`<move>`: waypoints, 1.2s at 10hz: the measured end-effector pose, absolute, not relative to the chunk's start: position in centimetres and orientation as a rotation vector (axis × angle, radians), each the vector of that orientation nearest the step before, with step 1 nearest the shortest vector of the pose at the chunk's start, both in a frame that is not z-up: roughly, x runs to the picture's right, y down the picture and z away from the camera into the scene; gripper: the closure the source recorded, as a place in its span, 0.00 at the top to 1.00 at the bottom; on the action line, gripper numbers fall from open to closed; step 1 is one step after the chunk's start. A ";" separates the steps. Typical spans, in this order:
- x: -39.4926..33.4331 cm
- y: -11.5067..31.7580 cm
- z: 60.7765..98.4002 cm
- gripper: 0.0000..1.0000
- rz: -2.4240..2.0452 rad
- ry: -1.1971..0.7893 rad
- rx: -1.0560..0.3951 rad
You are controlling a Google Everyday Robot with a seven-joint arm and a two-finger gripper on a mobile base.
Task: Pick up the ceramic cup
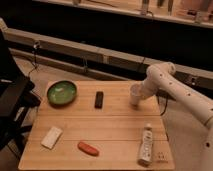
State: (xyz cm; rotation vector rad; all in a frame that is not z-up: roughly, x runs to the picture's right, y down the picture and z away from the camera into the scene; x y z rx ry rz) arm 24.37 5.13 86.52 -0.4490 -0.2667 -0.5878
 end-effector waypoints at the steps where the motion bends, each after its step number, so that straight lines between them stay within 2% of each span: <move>1: 24.2 4.9 86.3 0.00 -0.600 -0.267 -0.448; 12: 21.8 2.5 84.3 0.00 -0.676 -0.267 -0.417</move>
